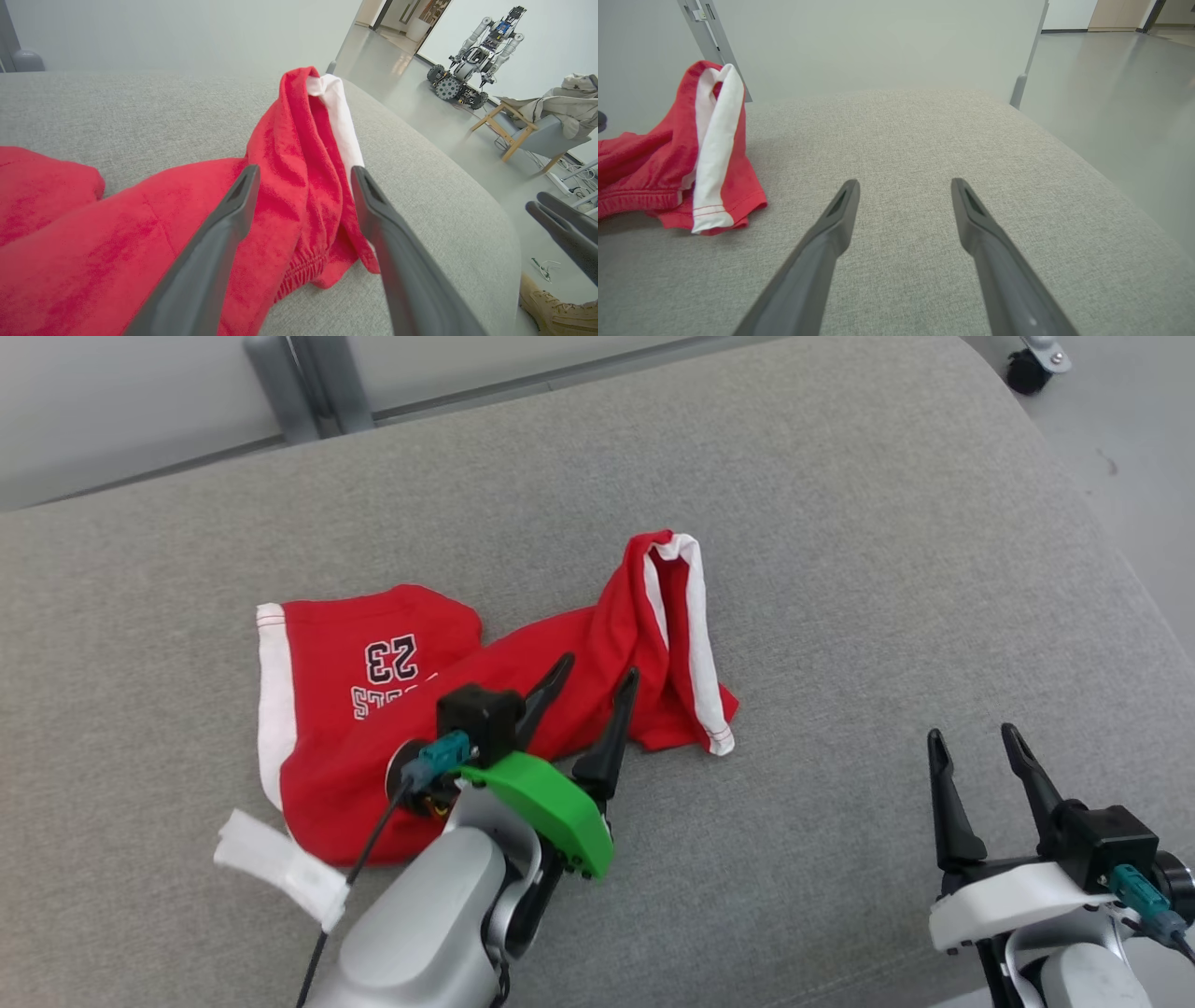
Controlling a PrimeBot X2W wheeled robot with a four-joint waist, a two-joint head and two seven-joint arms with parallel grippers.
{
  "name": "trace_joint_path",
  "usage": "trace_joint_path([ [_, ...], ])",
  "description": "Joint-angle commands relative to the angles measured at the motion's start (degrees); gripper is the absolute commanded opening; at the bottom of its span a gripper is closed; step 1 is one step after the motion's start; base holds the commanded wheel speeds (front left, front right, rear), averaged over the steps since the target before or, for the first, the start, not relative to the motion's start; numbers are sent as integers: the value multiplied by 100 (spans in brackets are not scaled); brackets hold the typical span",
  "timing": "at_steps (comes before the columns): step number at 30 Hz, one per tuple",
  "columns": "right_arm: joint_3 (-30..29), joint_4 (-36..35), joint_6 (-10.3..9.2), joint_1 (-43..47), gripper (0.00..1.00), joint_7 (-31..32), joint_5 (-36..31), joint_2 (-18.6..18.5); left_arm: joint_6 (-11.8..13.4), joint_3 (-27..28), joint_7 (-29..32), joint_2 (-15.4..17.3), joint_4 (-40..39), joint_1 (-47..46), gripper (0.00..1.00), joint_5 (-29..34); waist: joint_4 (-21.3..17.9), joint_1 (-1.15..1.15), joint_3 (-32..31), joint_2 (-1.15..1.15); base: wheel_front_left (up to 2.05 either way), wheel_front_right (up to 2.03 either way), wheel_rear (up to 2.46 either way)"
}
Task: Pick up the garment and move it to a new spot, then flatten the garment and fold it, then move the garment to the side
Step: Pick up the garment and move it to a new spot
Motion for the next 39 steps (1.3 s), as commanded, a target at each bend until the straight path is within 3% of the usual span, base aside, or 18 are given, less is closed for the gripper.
trace_joint_path([
  [1,-67,-79,-6,155,100,-18,-76,-80,110,38,-111,89,-182,274,100,106,703,0,-707,0,0,0,0],
  [5,-199,-317,-6,399,100,-18,-170,-183,517,142,-247,367,-791,1058,100,409,1027,0,-1054,0,0,0,0],
  [9,-322,-545,-5,638,100,-18,-270,-273,889,624,-267,648,-1592,1899,100,850,1310,0,-1260,0,0,0,0],
  [15,-485,-692,-6,918,100,-18,-366,-352,1045,1435,-270,701,-2318,3043,100,1606,1588,0,-1391,0,0,0,0],
  [20,-621,-709,-6,1095,100,-18,-433,-334,805,2094,-271,573,-2559,3643,100,2118,1705,0,-1424,0,0,0,0],
  [27,-685,-619,-6,1205,100,-18,-522,-246,281,2793,-271,330,-2598,4003,100,2773,1731,0,-1433,0,0,0,0],
  [39,-575,-530,-6,1114,100,-18,-544,-216,-172,3404,-271,48,-2383,4047,100,3201,1706,0,-1463,0,0,0,0],
])
